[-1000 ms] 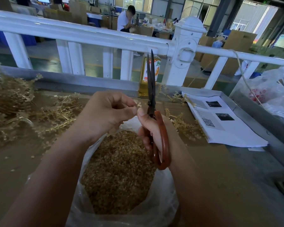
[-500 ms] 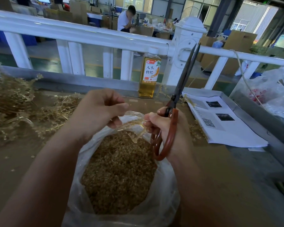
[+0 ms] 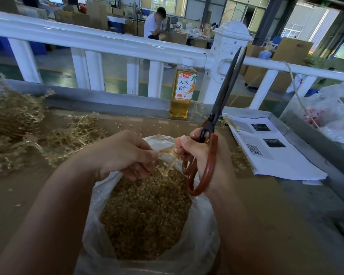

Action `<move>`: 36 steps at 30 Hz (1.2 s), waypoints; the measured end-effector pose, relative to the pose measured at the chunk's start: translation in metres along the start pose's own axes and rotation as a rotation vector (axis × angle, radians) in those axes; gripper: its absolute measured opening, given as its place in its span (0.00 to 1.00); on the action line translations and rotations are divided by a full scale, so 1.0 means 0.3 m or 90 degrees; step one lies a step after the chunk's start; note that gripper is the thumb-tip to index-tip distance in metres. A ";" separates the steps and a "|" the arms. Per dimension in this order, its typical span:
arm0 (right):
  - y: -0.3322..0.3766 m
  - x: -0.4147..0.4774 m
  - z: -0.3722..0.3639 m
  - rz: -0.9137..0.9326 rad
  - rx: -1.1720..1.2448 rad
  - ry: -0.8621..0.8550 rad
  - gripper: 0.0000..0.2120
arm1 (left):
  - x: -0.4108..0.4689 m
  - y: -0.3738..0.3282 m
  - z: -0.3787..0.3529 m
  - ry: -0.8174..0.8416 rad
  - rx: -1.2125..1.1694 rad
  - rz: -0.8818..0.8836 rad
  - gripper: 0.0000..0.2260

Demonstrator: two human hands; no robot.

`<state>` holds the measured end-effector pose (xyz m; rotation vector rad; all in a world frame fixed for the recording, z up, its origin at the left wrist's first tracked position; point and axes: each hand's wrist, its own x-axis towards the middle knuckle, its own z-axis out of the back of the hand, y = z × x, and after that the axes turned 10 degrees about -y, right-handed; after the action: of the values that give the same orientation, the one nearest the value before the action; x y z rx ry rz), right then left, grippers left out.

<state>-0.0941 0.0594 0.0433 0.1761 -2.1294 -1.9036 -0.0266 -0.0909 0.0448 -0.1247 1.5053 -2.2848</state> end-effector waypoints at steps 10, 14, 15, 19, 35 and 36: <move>0.005 -0.005 0.010 -0.007 0.070 0.024 0.09 | -0.004 0.004 0.009 0.066 -0.064 -0.025 0.05; -0.007 0.004 0.015 0.015 0.039 0.022 0.10 | -0.009 -0.001 0.013 0.080 -0.097 -0.042 0.06; -0.009 0.007 0.015 0.020 0.027 0.017 0.10 | -0.010 -0.001 0.013 0.078 -0.111 -0.040 0.05; -0.024 0.018 0.019 0.035 0.008 -0.006 0.09 | -0.010 -0.001 0.004 0.076 -0.141 -0.039 0.04; -0.029 -0.006 0.035 -0.047 -0.214 0.286 0.22 | 0.045 0.007 0.010 -0.293 -0.548 -0.055 0.08; -0.030 -0.009 0.028 -0.044 -0.250 0.312 0.21 | 0.046 0.006 0.013 -0.300 -0.553 -0.058 0.08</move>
<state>-0.0949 0.0669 0.0332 0.5697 -1.4267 -2.0142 -0.0376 -0.1000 0.0427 -0.9041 2.0957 -1.3467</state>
